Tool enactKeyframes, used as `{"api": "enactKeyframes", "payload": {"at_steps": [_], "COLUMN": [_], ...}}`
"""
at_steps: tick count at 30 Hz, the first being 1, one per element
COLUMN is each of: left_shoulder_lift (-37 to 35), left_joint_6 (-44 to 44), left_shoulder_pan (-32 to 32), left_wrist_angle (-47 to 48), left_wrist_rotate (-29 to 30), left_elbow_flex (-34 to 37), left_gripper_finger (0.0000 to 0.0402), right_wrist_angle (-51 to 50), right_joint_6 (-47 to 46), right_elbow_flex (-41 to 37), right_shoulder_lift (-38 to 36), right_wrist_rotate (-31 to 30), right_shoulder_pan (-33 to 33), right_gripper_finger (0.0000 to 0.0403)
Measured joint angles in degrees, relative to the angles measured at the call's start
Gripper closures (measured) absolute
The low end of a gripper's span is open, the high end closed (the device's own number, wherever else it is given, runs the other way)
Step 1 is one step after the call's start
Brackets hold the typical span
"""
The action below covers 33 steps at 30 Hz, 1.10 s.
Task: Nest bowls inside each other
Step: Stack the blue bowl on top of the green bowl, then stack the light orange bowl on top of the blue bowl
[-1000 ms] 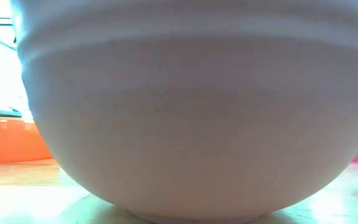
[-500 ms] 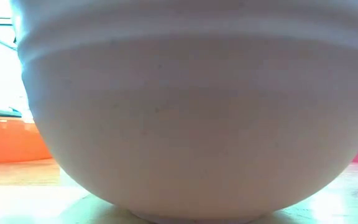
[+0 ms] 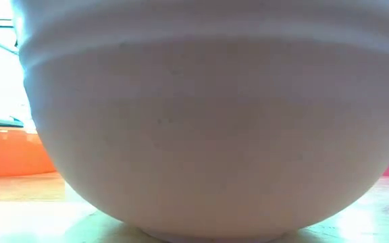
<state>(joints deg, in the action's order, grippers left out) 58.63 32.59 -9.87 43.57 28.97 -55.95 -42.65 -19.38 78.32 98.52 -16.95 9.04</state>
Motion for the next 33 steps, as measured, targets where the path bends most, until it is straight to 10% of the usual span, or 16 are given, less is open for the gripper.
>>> {"api": "enactKeyframes", "payload": {"at_steps": [18, 33], "left_shoulder_lift": [12.5, 19.8], "left_joint_6": [0.1, 0.8], "left_shoulder_pan": [-0.7, -0.8], "left_wrist_angle": [6.8, 7.1], "left_wrist_rotate": [-3.0, -7.8], "left_elbow_flex": [0.0, 0.0], "left_gripper_finger": [0.0206, 0.0197], "right_wrist_angle": [0.0, -8.1], "right_joint_6": [-4.7, -11.9], "right_elbow_flex": [0.0, 0.0], "right_shoulder_lift": [-30.0, -29.9], "right_wrist_rotate": [-17.9, -26.4], "right_shoulder_pan": [14.5, 21.3], "right_gripper_finger": [0.0266, 0.0265]}}
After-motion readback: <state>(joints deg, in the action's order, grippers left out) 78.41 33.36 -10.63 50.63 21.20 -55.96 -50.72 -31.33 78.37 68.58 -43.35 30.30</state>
